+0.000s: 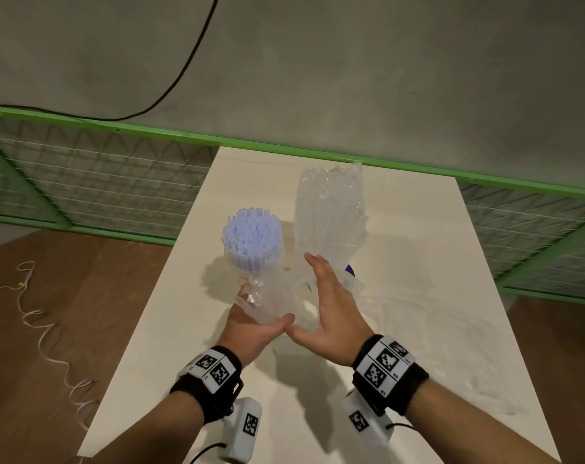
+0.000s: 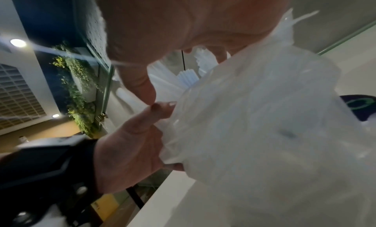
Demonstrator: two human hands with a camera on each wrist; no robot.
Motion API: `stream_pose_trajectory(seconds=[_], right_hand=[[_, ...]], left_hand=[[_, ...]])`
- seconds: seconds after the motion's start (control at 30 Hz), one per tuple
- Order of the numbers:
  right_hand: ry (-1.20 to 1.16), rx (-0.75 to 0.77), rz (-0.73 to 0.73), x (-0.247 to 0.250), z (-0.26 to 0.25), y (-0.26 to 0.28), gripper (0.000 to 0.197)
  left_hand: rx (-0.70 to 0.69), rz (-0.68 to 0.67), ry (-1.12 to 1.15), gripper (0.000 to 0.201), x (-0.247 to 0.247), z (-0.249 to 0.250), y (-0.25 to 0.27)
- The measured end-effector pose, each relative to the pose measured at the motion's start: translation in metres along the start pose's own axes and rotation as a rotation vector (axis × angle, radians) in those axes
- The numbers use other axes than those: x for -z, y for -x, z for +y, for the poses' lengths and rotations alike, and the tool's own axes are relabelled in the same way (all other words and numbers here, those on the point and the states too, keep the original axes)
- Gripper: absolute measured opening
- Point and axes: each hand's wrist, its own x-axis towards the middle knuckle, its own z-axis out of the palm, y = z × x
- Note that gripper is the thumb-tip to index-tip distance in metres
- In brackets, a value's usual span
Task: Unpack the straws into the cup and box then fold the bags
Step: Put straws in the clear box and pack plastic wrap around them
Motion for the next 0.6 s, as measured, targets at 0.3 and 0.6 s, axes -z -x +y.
stream_pose_trajectory(seconds=[0.3, 0.6], right_hand=[[-0.244, -0.064, -0.121, 0.004, 0.002, -0.026, 0.113], [-0.278, 0.068, 0.062, -0.008, -0.005, -0.034, 0.037]], left_hand=[[-0.057, -0.042, 0.098, 0.074, -0.001, -0.003, 0.004], [-0.100, -0.061, 0.066, 0.062, -0.001, 0.003, 0.001]])
